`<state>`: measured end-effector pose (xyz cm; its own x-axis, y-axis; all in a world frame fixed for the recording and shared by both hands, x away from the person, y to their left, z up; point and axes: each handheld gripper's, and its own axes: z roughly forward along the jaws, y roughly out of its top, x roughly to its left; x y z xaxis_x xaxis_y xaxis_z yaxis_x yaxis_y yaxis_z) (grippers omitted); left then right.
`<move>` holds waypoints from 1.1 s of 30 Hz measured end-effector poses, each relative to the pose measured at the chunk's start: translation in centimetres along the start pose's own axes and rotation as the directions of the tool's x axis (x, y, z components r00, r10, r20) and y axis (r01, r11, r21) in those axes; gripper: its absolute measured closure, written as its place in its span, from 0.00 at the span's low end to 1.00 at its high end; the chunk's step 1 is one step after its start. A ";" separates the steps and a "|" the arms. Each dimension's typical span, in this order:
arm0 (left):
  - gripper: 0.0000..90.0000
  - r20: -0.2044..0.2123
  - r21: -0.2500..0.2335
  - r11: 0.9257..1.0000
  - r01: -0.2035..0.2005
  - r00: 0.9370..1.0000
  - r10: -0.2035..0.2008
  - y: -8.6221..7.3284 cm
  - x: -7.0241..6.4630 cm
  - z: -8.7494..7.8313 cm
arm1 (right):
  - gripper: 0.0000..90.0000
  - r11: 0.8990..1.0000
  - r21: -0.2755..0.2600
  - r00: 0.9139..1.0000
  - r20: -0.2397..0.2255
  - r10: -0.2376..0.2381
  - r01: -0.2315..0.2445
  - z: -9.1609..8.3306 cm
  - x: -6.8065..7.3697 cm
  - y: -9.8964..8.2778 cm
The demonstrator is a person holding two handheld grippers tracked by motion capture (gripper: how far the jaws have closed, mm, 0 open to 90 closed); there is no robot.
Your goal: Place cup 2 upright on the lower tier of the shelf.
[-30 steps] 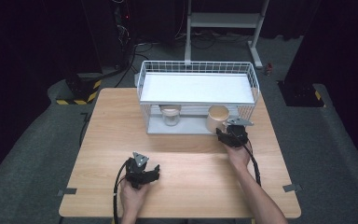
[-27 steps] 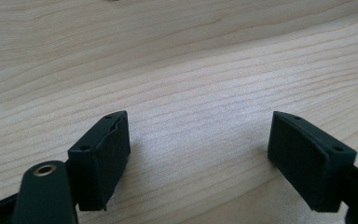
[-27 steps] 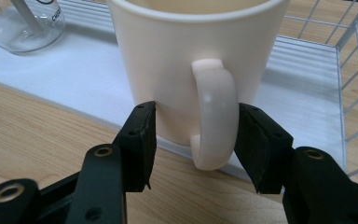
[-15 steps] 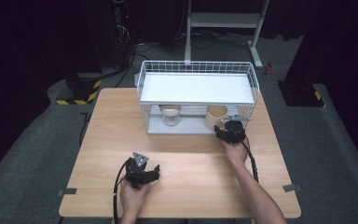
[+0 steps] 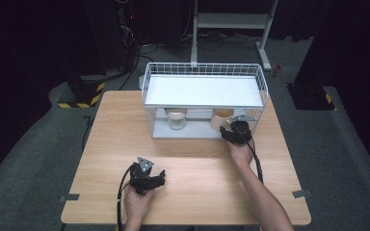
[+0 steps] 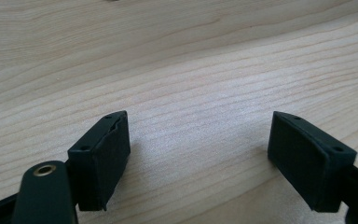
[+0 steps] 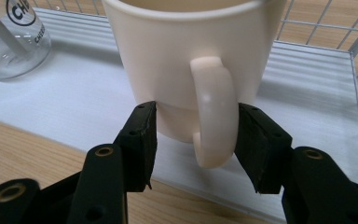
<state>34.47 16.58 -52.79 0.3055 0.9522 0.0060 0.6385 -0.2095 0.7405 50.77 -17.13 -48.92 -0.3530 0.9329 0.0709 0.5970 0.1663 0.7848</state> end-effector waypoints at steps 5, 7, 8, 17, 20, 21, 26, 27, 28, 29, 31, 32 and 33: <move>0.24 0.000 0.001 1.000 -0.001 1.000 0.001 0.0 0.0 0.0 | 0.56 1.000 0.012 1.000 0.004 0.012 -0.013 0.4 0.0 0.7; 0.24 0.000 0.000 1.000 0.000 1.000 0.000 0.0 0.0 0.0 | 0.56 1.000 -0.002 1.000 0.009 0.000 0.000 0.4 0.0 1.0; 0.24 0.000 0.000 1.000 0.000 1.000 0.000 0.0 0.0 0.0 | 0.56 1.000 -0.003 1.000 0.010 0.007 -0.007 0.5 0.0 1.1; 0.24 0.001 0.001 1.000 -0.001 1.000 0.001 0.0 0.0 0.0 | 0.56 0.999 0.023 0.999 0.019 0.026 -0.026 1.1 -0.3 1.3; 0.24 0.000 0.001 1.000 -0.001 1.000 0.001 0.0 0.0 0.0 | 0.56 1.000 0.016 1.000 0.018 0.024 -0.024 1.1 -0.5 1.4; 0.24 -0.001 0.001 1.000 -0.004 1.000 0.004 0.0 0.0 0.0 | 0.55 1.000 0.011 1.000 0.018 0.022 -0.022 1.1 -0.6 1.4; 0.24 -0.001 0.001 1.000 -0.004 1.000 0.004 0.0 0.0 0.0 | 0.41 0.999 0.018 0.999 -0.005 0.035 -0.035 0.3 -0.6 1.0; 0.24 -0.001 0.001 1.000 -0.004 1.000 0.004 0.0 0.0 0.0 | 0.40 1.000 0.016 1.000 -0.014 0.025 -0.024 0.2 -0.7 0.9; 0.24 -0.001 0.001 1.000 -0.005 1.000 0.005 0.0 0.0 0.0 | 0.37 0.999 0.024 0.999 -0.013 0.032 -0.032 -0.1 -0.6 0.6; 0.24 -0.001 0.001 1.000 -0.005 1.000 0.005 0.0 0.0 0.0 | 0.35 0.999 0.018 0.999 -0.016 0.030 -0.030 -0.4 -0.6 0.4; 0.24 -0.001 0.001 1.000 -0.005 1.000 0.005 0.0 0.0 0.0 | 0.31 1.000 0.013 0.999 -0.023 0.023 -0.023 -1.1 -0.7 -0.1; 0.24 -0.001 0.002 1.000 -0.005 1.000 0.005 0.0 0.0 0.0 | 0.30 1.000 0.011 0.999 -0.027 0.029 -0.029 -1.5 -0.8 -0.3; 0.24 -0.001 0.001 1.000 -0.006 1.000 0.006 0.0 0.0 0.0 | 0.29 0.999 0.010 0.999 -0.034 0.035 -0.034 -1.9 -0.8 -0.5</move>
<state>34.48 16.59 -52.77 0.3085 0.9511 0.0115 0.6376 -0.2158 0.7395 49.40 -18.60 -48.24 -0.3564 0.9268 0.1187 0.6158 0.1374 0.7759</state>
